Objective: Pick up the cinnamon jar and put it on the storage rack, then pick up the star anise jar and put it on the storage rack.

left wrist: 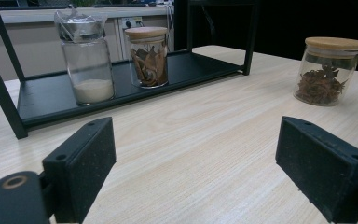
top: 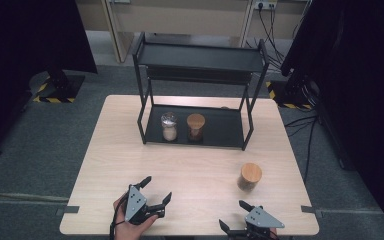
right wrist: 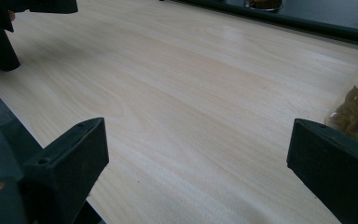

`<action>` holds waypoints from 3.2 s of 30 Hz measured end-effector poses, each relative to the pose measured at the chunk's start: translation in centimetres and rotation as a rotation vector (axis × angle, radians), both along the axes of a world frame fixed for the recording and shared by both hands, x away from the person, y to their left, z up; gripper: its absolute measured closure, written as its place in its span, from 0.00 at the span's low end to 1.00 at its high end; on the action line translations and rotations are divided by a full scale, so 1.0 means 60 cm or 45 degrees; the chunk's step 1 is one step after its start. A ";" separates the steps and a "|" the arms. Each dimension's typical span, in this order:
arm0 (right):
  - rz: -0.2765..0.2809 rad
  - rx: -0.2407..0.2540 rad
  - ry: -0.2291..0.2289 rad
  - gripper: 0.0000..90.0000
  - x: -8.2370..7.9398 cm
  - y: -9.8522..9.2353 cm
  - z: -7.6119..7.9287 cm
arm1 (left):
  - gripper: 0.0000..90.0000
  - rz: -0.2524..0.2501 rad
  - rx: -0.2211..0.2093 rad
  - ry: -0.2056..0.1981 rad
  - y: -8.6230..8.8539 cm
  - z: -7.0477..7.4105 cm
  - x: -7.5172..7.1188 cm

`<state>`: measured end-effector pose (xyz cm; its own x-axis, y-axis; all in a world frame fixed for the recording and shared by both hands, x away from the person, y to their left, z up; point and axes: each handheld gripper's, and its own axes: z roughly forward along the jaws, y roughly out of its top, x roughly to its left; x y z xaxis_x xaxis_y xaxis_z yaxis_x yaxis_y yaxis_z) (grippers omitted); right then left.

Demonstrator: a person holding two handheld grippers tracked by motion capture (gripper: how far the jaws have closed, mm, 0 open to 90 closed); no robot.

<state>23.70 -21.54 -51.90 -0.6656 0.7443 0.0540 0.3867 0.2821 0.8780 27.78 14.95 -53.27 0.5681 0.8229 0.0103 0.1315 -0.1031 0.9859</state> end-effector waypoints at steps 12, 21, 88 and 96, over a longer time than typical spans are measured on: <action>-0.139 0.027 -0.058 0.07 -0.004 -0.045 0.027 | 0.13 0.001 -0.003 -0.005 0.000 0.000 -0.001; -0.246 0.032 -0.080 0.06 0.013 -0.075 0.036 | 0.13 0.003 -0.003 -0.008 0.000 0.000 -0.001; -0.293 -0.025 -0.165 0.29 0.163 -0.053 0.053 | 0.13 -0.004 -0.009 -0.007 0.000 0.000 -0.004; -0.281 -0.001 -0.210 0.29 0.181 -0.029 0.078 | 0.13 -0.004 -0.012 -0.008 0.000 0.000 -0.004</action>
